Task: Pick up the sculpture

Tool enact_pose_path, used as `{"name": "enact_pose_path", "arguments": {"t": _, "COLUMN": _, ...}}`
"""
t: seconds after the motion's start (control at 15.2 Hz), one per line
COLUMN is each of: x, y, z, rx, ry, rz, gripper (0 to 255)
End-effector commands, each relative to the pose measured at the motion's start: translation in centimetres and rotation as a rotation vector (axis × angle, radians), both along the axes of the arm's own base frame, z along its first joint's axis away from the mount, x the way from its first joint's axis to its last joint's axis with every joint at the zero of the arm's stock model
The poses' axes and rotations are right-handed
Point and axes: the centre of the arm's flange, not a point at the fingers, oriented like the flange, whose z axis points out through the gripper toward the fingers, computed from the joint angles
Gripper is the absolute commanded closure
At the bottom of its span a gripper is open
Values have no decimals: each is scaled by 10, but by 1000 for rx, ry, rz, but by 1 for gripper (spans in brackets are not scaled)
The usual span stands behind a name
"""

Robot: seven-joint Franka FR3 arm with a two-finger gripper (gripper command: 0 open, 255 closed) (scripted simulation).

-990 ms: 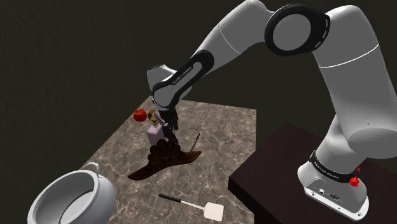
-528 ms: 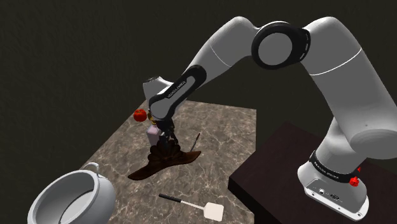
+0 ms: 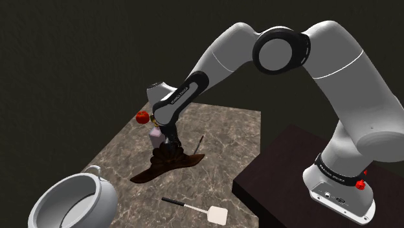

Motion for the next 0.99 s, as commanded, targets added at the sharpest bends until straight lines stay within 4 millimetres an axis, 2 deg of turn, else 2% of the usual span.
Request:
{"name": "enact_pose_path", "arguments": {"t": 0.0, "x": 0, "y": 0, "z": 0, "rx": 0, "ry": 0, "rz": 0, "gripper": 255}}
{"name": "enact_pose_path", "arguments": {"t": 0.33, "x": 0, "y": 0, "z": 0, "rx": 0, "ry": 0, "rz": 0, "gripper": 255}}
{"name": "enact_pose_path", "arguments": {"t": 0.92, "x": 0, "y": 0, "z": 47, "rx": 0, "ry": 0, "rz": 0, "gripper": 255}}
